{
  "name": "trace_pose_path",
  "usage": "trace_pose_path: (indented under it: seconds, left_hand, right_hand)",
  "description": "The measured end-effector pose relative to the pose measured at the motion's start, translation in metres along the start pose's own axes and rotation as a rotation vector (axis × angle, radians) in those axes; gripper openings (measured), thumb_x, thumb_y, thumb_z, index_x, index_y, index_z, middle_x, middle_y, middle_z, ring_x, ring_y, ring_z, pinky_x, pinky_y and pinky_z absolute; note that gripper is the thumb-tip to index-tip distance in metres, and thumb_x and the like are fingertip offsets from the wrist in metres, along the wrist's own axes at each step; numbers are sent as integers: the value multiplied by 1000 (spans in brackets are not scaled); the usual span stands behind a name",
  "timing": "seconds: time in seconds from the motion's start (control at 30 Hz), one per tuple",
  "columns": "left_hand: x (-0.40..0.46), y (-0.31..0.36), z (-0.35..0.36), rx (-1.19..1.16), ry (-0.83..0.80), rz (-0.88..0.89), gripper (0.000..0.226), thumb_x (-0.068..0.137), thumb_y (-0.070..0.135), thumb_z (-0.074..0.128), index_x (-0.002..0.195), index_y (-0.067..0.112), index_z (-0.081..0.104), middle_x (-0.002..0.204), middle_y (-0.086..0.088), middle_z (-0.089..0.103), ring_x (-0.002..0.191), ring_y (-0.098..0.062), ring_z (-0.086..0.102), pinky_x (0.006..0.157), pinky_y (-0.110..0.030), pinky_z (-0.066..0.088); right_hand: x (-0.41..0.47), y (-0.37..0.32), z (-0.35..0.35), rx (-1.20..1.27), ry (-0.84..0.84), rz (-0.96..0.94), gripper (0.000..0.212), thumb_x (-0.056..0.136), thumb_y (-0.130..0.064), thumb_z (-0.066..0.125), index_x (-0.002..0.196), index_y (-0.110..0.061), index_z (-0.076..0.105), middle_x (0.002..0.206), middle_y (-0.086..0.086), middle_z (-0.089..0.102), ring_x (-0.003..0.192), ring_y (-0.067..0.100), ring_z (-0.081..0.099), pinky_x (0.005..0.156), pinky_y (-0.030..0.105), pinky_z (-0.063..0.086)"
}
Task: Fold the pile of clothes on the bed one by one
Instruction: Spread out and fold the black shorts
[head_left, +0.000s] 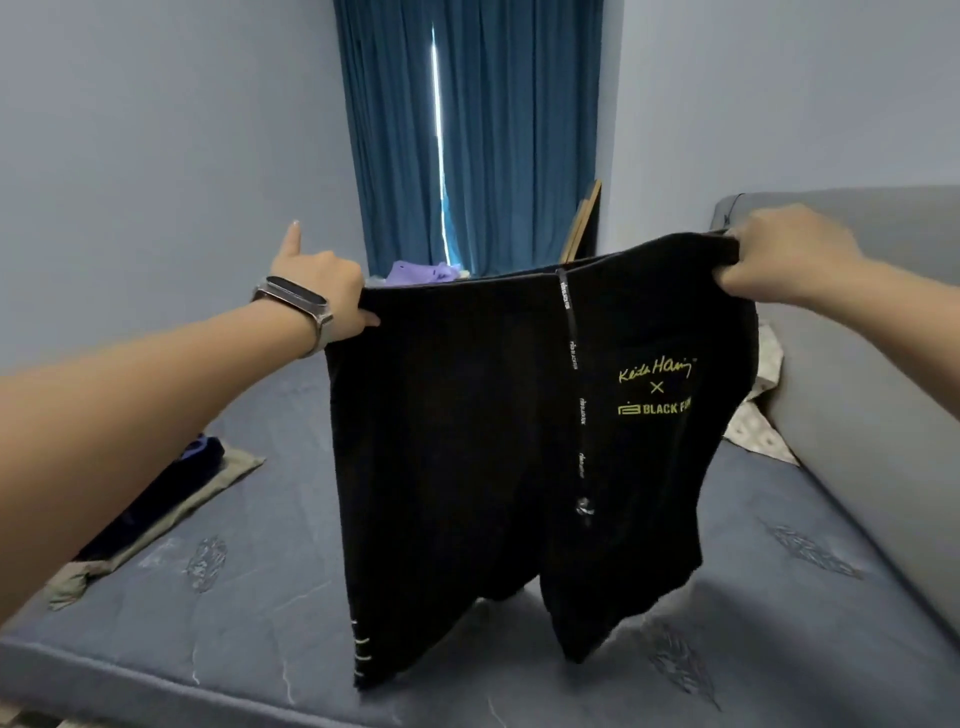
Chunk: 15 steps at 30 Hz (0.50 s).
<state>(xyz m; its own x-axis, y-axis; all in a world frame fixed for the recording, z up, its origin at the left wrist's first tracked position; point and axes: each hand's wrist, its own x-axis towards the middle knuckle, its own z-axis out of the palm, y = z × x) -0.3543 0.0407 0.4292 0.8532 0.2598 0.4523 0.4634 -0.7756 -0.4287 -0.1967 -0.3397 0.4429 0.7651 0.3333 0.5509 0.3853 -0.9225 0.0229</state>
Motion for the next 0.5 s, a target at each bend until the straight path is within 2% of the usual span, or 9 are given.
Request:
trace_pose_path:
  seconds: [0.1, 0.2, 0.27, 0.3, 0.33, 0.37, 0.4, 0.5]
  left_hand:
    - [26, 15, -15, 6, 57, -35, 46, 89, 56, 50, 75, 14, 59, 63, -1, 53, 89, -27, 63, 117, -51, 1]
    - [40, 29, -22, -16, 53, -66, 47, 88, 53, 53, 63, 15, 45, 58, -1, 46, 83, -29, 61, 117, -51, 5]
    - [45, 37, -14, -39, 58, -74, 41, 88, 50, 54, 69, 13, 51, 58, -1, 45, 76, -28, 58, 113, -50, 15]
    - [46, 40, -7, -53, 52, -69, 39, 88, 48, 54, 74, 12, 55, 59, -1, 45, 72, -27, 56, 106, -47, 27]
    - [46, 43, 1, -69, 48, -66, 37, 87, 48, 54, 78, 12, 57, 61, -1, 46, 69, -27, 54, 92, -41, 39]
    - [45, 45, 9, -86, 51, -57, 35, 87, 48, 55, 81, 13, 58, 65, -2, 50, 69, -27, 54, 77, -35, 41]
    - [44, 47, 18, -94, 60, -44, 33, 87, 47, 56, 86, 14, 58, 71, -4, 55, 71, -29, 58, 68, -31, 40]
    - [49, 52, 43, -48, 59, -17, 27, 90, 41, 53, 102, 17, 61, 96, -5, 67, 89, -28, 66, 64, -28, 38]
  right_hand:
    - [12, 22, -16, -12, 48, 9, 5, 74, -16, 58, 77, -17, 62, 69, 10, 56, 75, 35, 54, 66, 35, 49]
    - [13, 29, -15, -32, 70, 11, 7, 78, -18, 58, 75, -14, 62, 68, 9, 55, 74, 33, 53, 64, 33, 46]
    - [13, 29, -5, -60, 38, 27, 9, 81, -21, 57, 77, -15, 62, 75, 9, 57, 75, 31, 52, 62, 31, 41]
    - [13, 29, 2, -61, 8, 31, 10, 82, -21, 56, 77, -15, 62, 76, 9, 58, 74, 30, 52, 61, 29, 40]
    - [12, 28, 11, -47, -35, 37, 9, 81, -21, 56, 76, -16, 62, 75, 8, 58, 72, 29, 53, 59, 28, 39]
    - [12, 28, 21, -32, -79, 37, 9, 81, -21, 56, 76, -16, 61, 73, 7, 59, 70, 28, 56, 58, 27, 41]
    - [13, 26, 31, -17, -116, 34, 9, 80, -20, 55, 76, -16, 61, 71, 6, 60, 66, 26, 59, 58, 27, 45]
    - [26, 23, 63, -8, -160, 22, 9, 81, -20, 54, 80, -18, 63, 78, 6, 63, 65, 24, 61, 64, 30, 52]
